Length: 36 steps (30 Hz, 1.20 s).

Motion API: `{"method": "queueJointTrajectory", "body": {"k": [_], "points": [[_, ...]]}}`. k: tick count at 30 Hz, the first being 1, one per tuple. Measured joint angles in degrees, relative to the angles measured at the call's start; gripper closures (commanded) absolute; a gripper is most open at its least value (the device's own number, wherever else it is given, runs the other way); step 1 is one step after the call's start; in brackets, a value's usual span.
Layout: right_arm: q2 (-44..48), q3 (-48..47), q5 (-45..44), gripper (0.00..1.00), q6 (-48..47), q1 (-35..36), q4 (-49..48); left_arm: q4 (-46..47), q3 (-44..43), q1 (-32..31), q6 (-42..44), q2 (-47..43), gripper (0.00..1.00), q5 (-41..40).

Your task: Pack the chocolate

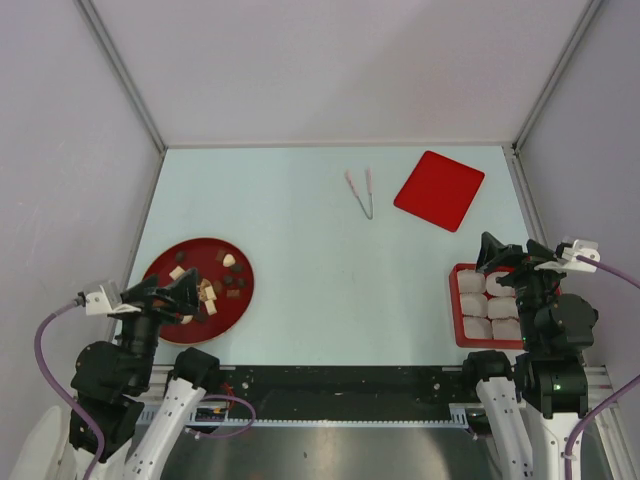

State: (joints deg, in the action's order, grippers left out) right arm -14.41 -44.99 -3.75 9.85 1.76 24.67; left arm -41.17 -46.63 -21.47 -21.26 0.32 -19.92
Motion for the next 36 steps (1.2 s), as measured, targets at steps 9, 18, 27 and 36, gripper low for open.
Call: {"method": "queueJointTrajectory", "body": {"k": [9,18,27,36], "points": [[-0.2,0.0,-0.5,0.00,0.0,0.0,0.0,1.2,1.0,0.0,-4.2,0.0,0.00,-2.6],[-4.2,0.0,-0.1,0.00,-0.9,0.0,0.2,1.3,3.8,0.0,-11.2,3.5,0.00,-8.0],[-9.9,0.2,0.2,0.00,-2.3,0.0,0.0,4.5,8.3,0.0,-19.5,18.1,0.00,-10.4],[-13.3,3.9,-0.1,0.00,-3.0,4.7,-0.8,9.6,10.8,0.0,-27.2,38.0,0.00,-11.2]]}}
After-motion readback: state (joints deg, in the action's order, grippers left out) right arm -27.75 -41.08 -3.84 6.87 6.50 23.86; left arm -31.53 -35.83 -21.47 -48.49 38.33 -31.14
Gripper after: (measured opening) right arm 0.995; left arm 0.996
